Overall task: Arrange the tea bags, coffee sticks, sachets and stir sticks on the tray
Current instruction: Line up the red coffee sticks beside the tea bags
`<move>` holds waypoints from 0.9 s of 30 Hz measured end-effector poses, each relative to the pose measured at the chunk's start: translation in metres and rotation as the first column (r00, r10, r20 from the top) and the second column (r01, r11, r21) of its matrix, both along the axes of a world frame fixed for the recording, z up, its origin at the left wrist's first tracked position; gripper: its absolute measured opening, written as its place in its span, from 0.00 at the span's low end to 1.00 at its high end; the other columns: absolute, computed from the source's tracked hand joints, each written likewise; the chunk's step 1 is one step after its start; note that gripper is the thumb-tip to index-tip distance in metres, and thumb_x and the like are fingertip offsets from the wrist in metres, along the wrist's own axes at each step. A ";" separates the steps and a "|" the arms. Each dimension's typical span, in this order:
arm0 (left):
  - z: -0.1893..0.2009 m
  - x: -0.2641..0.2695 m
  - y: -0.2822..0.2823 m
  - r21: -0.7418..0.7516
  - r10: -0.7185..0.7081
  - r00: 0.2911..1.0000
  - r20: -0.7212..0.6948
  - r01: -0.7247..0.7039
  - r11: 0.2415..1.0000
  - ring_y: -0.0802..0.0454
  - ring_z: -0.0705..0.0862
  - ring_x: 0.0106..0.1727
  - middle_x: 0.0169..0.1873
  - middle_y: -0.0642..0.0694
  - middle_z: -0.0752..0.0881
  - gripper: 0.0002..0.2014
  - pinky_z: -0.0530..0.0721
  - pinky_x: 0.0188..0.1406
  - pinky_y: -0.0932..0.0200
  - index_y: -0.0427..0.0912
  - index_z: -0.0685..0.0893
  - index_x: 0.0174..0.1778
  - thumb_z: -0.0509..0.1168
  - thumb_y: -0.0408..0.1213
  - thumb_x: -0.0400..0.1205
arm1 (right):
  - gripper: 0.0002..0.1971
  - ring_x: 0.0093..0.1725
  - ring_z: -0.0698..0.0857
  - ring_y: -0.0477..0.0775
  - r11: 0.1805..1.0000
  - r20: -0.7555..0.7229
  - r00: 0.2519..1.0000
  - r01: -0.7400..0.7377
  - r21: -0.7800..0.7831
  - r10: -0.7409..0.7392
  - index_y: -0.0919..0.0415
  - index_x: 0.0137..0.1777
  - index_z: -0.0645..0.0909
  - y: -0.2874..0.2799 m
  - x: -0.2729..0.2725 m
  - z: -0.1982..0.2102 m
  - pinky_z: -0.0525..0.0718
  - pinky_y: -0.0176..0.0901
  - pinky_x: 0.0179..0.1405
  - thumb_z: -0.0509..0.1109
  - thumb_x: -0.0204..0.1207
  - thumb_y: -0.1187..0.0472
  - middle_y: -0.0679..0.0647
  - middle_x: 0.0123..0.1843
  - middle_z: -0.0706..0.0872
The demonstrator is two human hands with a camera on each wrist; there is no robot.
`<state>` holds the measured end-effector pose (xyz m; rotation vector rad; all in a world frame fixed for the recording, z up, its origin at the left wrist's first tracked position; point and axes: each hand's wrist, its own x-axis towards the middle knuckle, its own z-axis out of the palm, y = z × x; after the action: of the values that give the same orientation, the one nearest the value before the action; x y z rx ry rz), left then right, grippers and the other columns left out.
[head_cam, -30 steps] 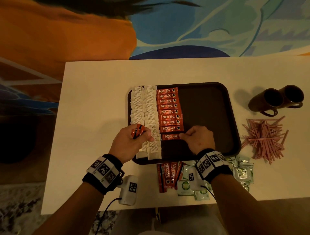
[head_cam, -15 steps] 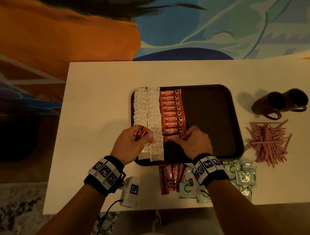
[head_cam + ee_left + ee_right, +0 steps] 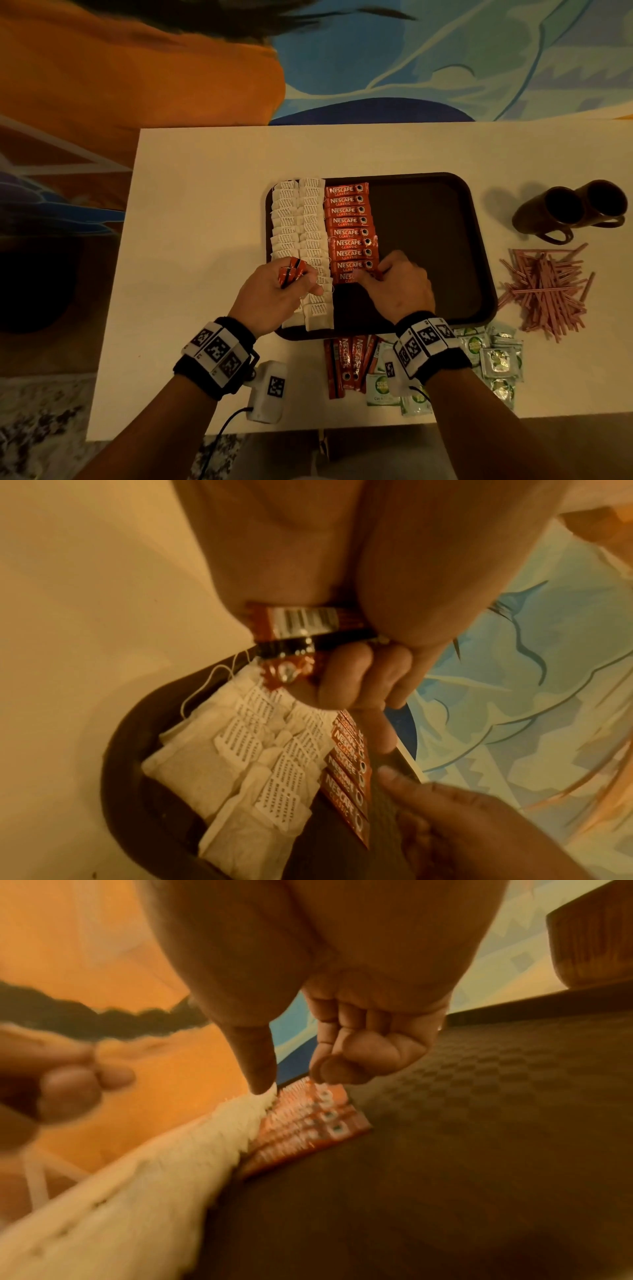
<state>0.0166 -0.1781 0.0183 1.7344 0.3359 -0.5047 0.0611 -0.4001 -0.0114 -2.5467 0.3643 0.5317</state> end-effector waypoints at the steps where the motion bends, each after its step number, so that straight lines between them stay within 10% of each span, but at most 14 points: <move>1: 0.002 0.000 -0.002 -0.024 -0.015 1.000 -0.008 0.015 1.000 0.52 0.73 0.24 0.44 0.47 0.94 0.07 0.71 0.27 0.59 0.43 0.86 0.54 0.67 0.42 0.88 | 0.23 0.47 0.86 0.48 0.998 0.026 1.000 -0.001 0.063 -0.001 0.49 0.55 0.80 0.001 0.000 0.006 0.89 0.47 0.44 0.78 0.72 0.34 0.47 0.51 0.88; 6: 0.011 0.001 -0.009 -0.033 -0.167 0.985 0.030 0.168 0.985 0.51 0.80 0.25 0.38 0.52 0.93 0.07 0.78 0.27 0.57 0.48 0.85 0.52 0.64 0.45 0.89 | 0.09 0.43 0.88 0.37 0.866 0.145 0.980 -0.189 0.463 0.136 0.46 0.52 0.86 0.021 -0.004 0.044 0.82 0.27 0.38 0.80 0.77 0.48 0.41 0.45 0.89; 10: 0.018 0.003 -0.014 0.018 -0.277 0.960 0.029 0.277 0.961 0.54 0.85 0.26 0.28 0.54 0.89 0.08 0.81 0.27 0.62 0.44 0.82 0.52 0.63 0.45 0.90 | 0.05 0.41 0.90 0.44 0.794 0.162 0.964 -0.265 0.547 0.210 0.47 0.48 0.88 0.034 -0.007 0.046 0.92 0.46 0.41 0.81 0.76 0.55 0.44 0.41 0.90; 14: 0.021 0.003 -0.013 -0.062 -0.324 0.946 0.020 0.325 0.944 0.52 0.89 0.32 0.36 0.61 0.92 0.03 0.87 0.32 0.59 0.49 0.82 0.54 0.63 0.37 0.90 | 0.03 0.37 0.89 0.39 0.760 0.103 0.976 -0.213 0.614 0.191 0.54 0.47 0.88 0.031 -0.004 0.049 0.87 0.33 0.33 0.80 0.78 0.60 0.47 0.41 0.91; 22: 0.014 0.000 -0.007 -0.154 -0.309 0.951 -0.016 0.303 0.940 0.43 0.92 0.43 0.54 0.49 0.93 0.08 0.90 0.41 0.52 0.41 0.83 0.60 0.60 0.38 0.91 | 0.04 0.37 0.89 0.45 0.761 0.126 0.966 -0.255 0.597 0.225 0.52 0.46 0.85 0.012 -0.002 0.045 0.85 0.37 0.36 0.76 0.81 0.62 0.46 0.42 0.90; 27: 0.012 0.001 0.005 -0.075 -0.187 0.982 -0.035 0.184 0.980 0.48 0.86 0.35 0.52 0.48 0.94 0.12 0.82 0.28 0.61 0.39 0.83 0.60 0.58 0.42 0.93 | 0.02 0.46 0.94 0.66 0.547 0.028 0.996 -0.072 0.834 0.089 0.69 0.52 0.84 -0.009 0.000 0.050 0.92 0.55 0.44 0.72 0.82 0.72 0.61 0.47 0.92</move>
<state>0.0176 -0.1728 0.0304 1.6955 0.1840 -0.6806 0.0608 -0.4089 0.0381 -1.6044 -0.0352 0.5793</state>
